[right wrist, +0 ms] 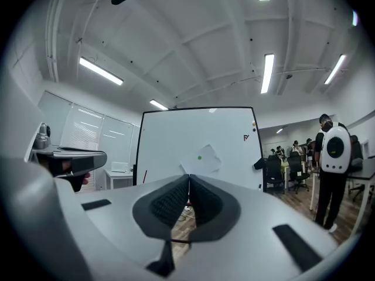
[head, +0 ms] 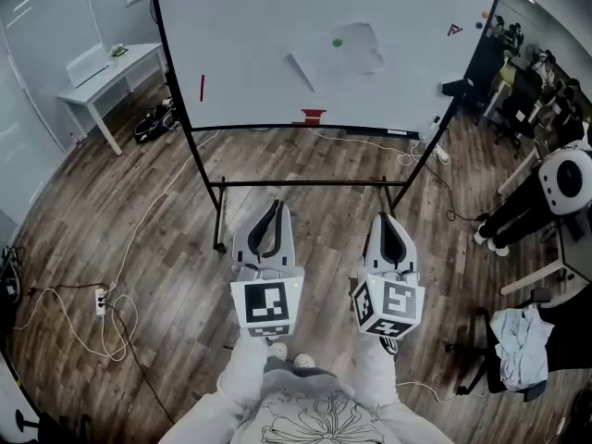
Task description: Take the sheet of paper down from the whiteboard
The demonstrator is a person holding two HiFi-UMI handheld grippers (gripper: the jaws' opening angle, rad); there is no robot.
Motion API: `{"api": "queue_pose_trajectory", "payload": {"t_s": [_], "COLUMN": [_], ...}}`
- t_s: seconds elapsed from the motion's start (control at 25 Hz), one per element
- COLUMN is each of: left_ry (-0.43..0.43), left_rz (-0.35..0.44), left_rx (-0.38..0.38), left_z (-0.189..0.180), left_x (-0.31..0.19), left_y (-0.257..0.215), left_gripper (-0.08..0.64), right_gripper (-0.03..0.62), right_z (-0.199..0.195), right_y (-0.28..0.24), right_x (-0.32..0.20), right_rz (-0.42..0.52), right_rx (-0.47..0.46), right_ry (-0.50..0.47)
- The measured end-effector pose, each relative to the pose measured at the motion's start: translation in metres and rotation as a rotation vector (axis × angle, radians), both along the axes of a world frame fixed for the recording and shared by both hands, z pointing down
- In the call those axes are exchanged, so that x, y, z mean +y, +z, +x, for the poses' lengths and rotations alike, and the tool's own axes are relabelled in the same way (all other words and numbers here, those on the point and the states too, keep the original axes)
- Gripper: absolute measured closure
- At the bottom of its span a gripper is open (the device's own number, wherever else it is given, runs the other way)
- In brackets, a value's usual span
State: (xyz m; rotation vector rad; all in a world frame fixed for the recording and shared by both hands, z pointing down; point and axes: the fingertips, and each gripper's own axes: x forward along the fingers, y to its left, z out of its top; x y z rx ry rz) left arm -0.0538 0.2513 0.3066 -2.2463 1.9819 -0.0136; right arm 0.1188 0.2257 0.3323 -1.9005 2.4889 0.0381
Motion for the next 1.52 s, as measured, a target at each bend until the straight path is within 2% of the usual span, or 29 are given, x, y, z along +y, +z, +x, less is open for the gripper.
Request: {"api": "queue_pose_trajectory", "payload": {"t_s": [0.32,0.64,1.04,1.32,1.52], "left_ry": [-0.045,-0.053,-0.011,0.01,0.021], "left_rz": [-0.025,-0.039,-0.023,0.011,-0.001], "left_rx": [0.008,0.006,0.025,0.03,0.034], "left_z": [0.01,0.015,0.008,-0.016,-0.03], "left_x": [-0.002,-0.045,-0.161,-0.252,-0.304], "left_y": [0.015,0.021,0.021,0.005,0.011], "left_gripper": [0.548,0.548,0.548,0.548,0.548], "right_gripper": [0.589,0.589,0.589,0.589,0.589], "right_z": [0.008,0.013,0.006,-0.017,-0.032], "right_y": [0.015,0.026,0.021,0.004,0.007], "right_x": [-0.011,-0.053,-0.163,-0.251,-0.298], "right_rz": [-0.028,-0.05,-0.026,0.009,0.002], "right_rx": [-0.007,-0.013,-0.008,-0.011,-0.009], "right_ry": [-0.055,-0.066,-0.028,-0.004,0.009]}}
